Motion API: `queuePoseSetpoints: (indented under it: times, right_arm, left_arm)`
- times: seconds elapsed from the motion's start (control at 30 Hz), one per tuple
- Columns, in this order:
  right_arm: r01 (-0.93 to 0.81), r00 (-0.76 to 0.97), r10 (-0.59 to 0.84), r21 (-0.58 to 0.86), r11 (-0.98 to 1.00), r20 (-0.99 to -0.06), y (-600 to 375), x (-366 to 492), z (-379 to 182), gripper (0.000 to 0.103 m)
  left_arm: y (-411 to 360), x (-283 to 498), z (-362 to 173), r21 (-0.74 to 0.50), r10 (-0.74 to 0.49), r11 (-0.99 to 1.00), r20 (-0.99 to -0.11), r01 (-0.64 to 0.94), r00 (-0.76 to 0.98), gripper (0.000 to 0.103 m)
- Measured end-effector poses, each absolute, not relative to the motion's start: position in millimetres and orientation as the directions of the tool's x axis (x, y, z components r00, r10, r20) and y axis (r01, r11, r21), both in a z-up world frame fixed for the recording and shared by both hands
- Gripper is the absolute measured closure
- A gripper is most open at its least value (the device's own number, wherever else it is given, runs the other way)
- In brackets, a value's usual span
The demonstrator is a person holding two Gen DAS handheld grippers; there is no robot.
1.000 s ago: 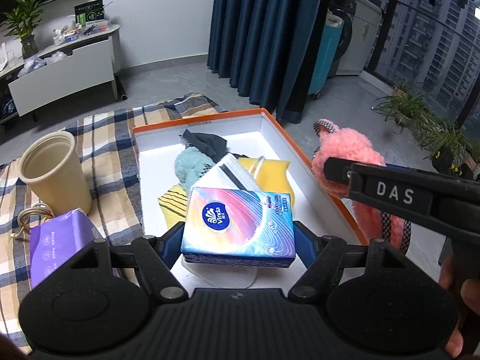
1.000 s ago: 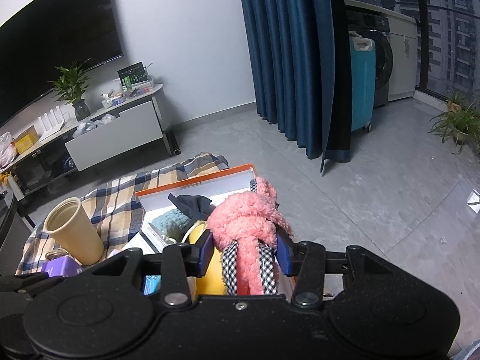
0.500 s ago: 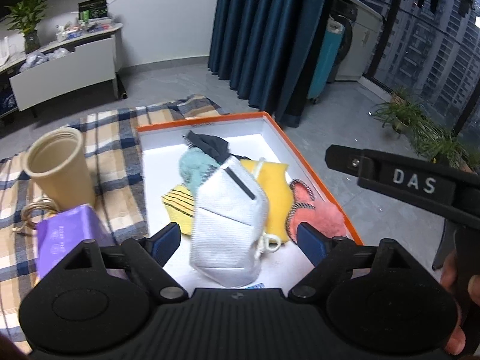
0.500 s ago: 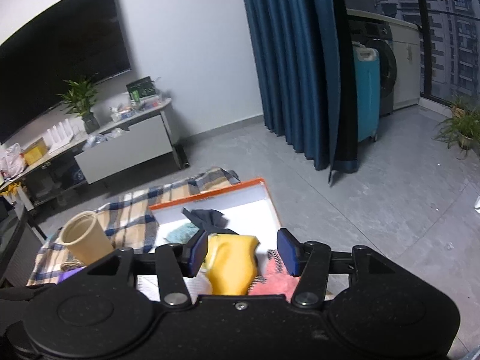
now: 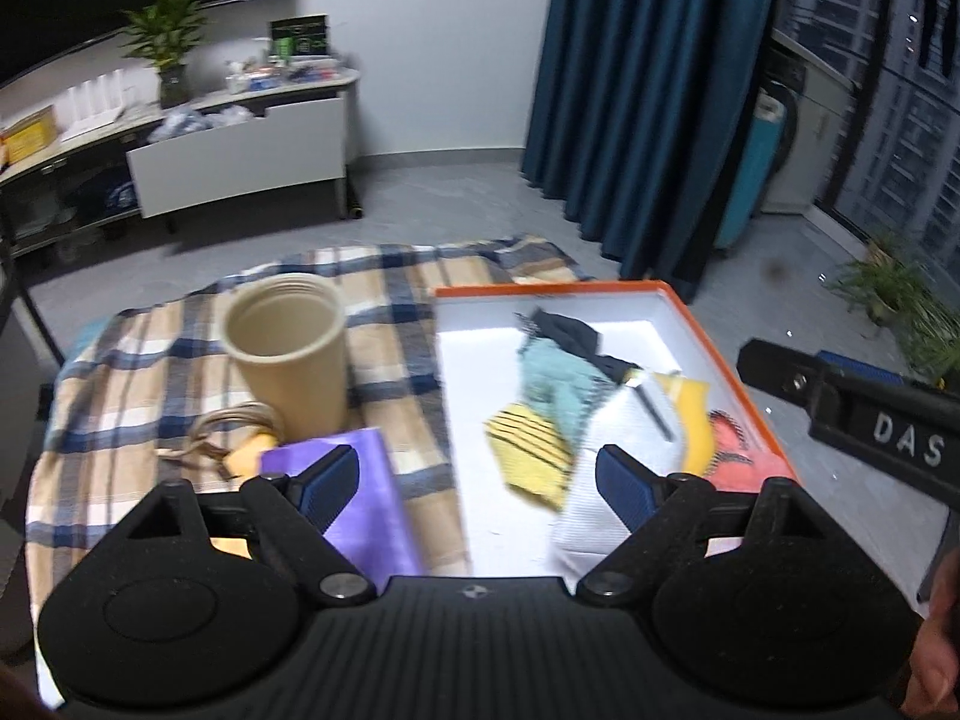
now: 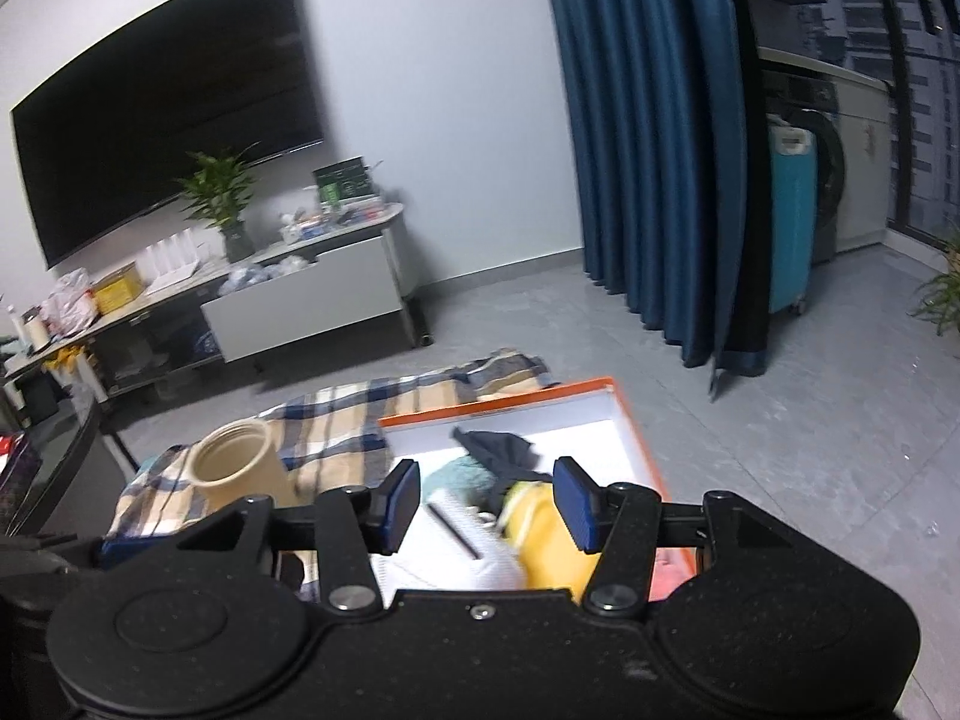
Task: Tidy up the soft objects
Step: 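Move both grippers back to the yellow cloth and cable beside the cup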
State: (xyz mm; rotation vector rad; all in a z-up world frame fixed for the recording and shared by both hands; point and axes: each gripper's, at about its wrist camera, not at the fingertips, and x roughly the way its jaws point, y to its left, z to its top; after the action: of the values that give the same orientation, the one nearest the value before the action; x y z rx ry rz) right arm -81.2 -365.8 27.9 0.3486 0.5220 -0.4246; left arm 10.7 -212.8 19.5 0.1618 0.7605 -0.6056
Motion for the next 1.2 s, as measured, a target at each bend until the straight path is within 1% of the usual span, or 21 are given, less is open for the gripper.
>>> queuePoseSetpoints:
  times: [0.3,0.83,0.97,1.2]
  right_arm:
    - [0.352,0.82,-0.198,0.201,0.914,-0.537,-324,-57,32,0.041]
    - [0.176,0.834,-0.048,0.183,0.967,-0.549,-257,-18,30,0.042]
    - [0.125,0.832,-0.007,0.175,0.977,-0.555,-243,-16,27,0.042]
    - [0.129,0.826,-0.007,0.177,0.976,-0.564,-241,-13,26,0.042]
  left_arm:
    - [-174,25,24,-0.086,-0.414,0.866,-0.679,0.493,0.607,0.015]
    - [-102,51,24,-0.11,-0.333,0.927,-0.681,0.359,0.652,0.015]
    - [-80,61,12,-0.099,-0.304,0.937,-0.699,0.334,0.647,0.014]
    - [-62,69,-34,-0.07,-0.326,0.905,-0.75,0.421,0.576,0.014]
